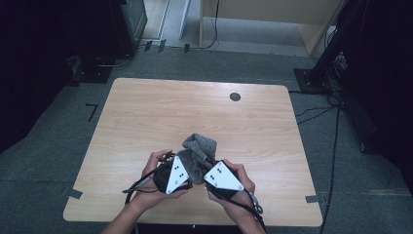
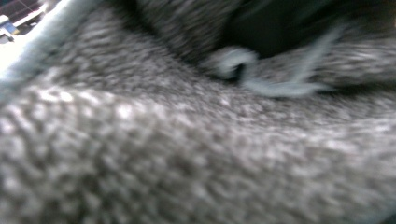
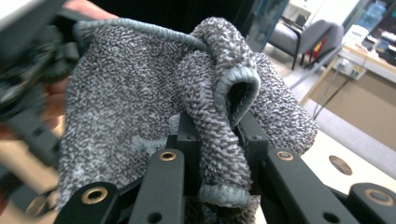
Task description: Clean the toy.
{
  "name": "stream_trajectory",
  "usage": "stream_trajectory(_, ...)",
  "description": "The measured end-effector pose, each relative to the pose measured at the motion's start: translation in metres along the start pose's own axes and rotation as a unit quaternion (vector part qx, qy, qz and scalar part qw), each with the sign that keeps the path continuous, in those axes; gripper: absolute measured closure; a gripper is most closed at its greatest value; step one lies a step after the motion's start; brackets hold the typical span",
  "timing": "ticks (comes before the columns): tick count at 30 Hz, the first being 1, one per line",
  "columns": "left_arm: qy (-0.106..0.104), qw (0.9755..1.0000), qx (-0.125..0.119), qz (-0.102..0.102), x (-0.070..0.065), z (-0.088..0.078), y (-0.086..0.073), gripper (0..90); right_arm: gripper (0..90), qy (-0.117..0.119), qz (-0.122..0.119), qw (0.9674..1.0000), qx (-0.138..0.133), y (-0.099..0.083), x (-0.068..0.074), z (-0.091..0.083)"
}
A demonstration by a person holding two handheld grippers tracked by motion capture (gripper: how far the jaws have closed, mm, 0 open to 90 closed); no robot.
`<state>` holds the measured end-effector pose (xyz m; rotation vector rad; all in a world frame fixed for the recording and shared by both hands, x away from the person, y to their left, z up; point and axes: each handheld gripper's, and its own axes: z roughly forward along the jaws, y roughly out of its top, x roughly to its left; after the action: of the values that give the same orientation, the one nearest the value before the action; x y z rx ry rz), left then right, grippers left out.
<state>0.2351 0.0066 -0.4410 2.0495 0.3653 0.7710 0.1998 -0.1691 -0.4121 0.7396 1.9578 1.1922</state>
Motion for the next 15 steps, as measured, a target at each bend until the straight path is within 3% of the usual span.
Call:
stream_trajectory(1, -0.001, 1.0000, -0.005, 0.003, 0.003, 0.003, 0.002, 34.3, 76.7, -0.003, 0.008, 1.0000, 0.003, 0.003, -0.005, 0.004)
stream_trajectory(4, 0.003, 0.9997, -0.017, -0.014, 0.012, 0.009, 0.001, 34.3, 76.9, -0.019, 0.012, 0.9997, 0.000, 0.006, -0.020, 0.014)
stream_trajectory(6, 0.006, 0.9998, -0.012, -0.012, 0.014, 0.008, -0.003, 34.3, 76.8, -0.004, 0.017, 0.9998, -0.004, 0.004, -0.025, 0.020)
stream_trajectory(8, 0.006, 0.9999, -0.009, -0.009, 0.016, 0.006, -0.008, 34.3, 76.9, 0.007, 0.007, 0.9999, -0.004, 0.001, -0.023, 0.022)
stream_trajectory(12, 0.001, 0.9991, -0.010, -0.042, 0.016, 0.000, -0.018, 34.3, 76.9, 0.048, -0.023, 0.9984, -0.018, -0.001, -0.007, 0.021)
stream_trajectory(15, -0.002, 0.9993, -0.011, -0.036, 0.012, -0.004, -0.020, 34.3, 76.9, 0.045, -0.022, 0.9987, -0.011, -0.002, -0.005, 0.022)
